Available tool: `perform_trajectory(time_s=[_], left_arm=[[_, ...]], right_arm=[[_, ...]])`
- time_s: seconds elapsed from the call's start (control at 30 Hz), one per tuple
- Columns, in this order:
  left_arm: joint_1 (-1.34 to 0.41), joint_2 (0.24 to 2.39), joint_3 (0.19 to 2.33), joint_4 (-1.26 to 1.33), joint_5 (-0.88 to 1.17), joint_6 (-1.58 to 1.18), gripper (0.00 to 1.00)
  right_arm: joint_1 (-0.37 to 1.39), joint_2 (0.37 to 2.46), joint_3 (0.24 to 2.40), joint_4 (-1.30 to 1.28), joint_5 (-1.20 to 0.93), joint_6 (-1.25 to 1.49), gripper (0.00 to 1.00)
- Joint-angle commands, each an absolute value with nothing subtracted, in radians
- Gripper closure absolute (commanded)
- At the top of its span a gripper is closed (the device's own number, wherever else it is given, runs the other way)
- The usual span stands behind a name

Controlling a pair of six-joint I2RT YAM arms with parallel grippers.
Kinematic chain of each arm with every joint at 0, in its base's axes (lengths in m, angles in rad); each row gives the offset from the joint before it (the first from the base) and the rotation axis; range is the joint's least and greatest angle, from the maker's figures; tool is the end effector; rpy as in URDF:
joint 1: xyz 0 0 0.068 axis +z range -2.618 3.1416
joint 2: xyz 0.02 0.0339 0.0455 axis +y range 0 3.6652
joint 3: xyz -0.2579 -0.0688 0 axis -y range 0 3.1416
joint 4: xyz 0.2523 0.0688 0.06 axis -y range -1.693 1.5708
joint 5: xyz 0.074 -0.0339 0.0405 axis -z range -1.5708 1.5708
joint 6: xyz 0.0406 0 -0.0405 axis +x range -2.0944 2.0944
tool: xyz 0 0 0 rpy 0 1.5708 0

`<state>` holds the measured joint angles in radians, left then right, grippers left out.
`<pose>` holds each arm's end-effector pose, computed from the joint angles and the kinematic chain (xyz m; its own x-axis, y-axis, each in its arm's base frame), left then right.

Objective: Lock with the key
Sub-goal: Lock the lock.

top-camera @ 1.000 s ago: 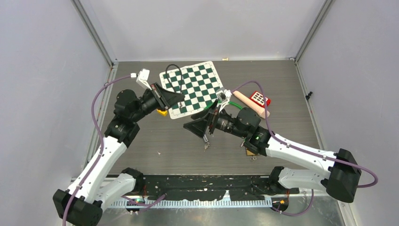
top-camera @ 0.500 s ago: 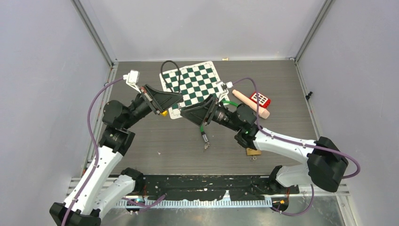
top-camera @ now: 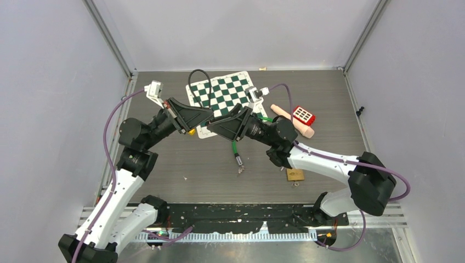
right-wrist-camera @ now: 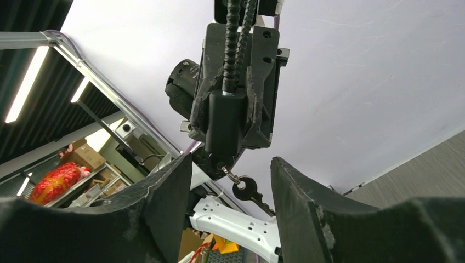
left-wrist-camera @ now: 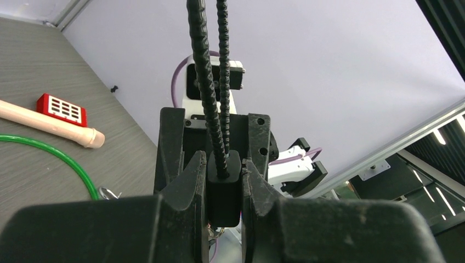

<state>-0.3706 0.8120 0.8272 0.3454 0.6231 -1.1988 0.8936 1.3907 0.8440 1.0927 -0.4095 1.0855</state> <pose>0.1723 -0.0923 0.4022 -0.6286 -0.5674 -0.5319 0.5983 0.0842 -0.7968 0.1852 0.2561 0.3451 -0.6692 0.4626 -0.5815 -0.7207 -0.2135 0.6595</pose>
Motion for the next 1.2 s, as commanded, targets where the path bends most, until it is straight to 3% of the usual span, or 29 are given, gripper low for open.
perform_trajectory(time_s=[0.0,0.2,0.4,0.67,0.83,0.9,0.97,1.03,1.1,1.17], left_arm=[[-0.367,0.804,0.828,0.437,0.647,-1.210,1.00],[-0.367,0.801,0.823,0.444,0.646,-1.205,1.00],[-0.367,0.799,0.834,0.369,0.622,-1.174,1.00],[-0.367,0.763,0.885,0.114,0.497,-1.019,1.00],[-0.368,0.760,0.889,0.060,0.459,-0.981,1.00],[-0.367,0.766,0.890,0.060,0.466,-0.980,1.00],[-0.367,0.770,0.896,0.061,0.475,-0.971,1.00],[-0.367,0.767,0.905,0.054,0.479,-0.949,1.00],[-0.367,0.759,0.914,0.034,0.475,-0.919,1.00],[-0.367,0.752,0.916,0.025,0.479,-0.894,1.00]], right_arm=[[0.893,1.411,0.899,1.185,-0.434,1.139,0.41],[0.894,1.455,0.918,1.255,-0.457,1.216,0.60],[0.901,1.423,0.937,1.121,-0.447,1.155,0.92],[0.965,1.331,1.051,0.446,-0.242,0.756,0.95],[1.029,1.373,1.201,0.074,0.050,0.588,0.95],[1.041,1.392,1.228,0.022,0.088,0.565,0.89],[1.043,1.379,1.212,0.040,0.069,0.562,0.66],[1.042,1.336,1.158,0.111,0.038,0.563,0.33],[1.031,1.284,1.110,0.175,-0.003,0.558,0.18],[1.019,1.239,1.071,0.220,-0.057,0.544,0.11]])
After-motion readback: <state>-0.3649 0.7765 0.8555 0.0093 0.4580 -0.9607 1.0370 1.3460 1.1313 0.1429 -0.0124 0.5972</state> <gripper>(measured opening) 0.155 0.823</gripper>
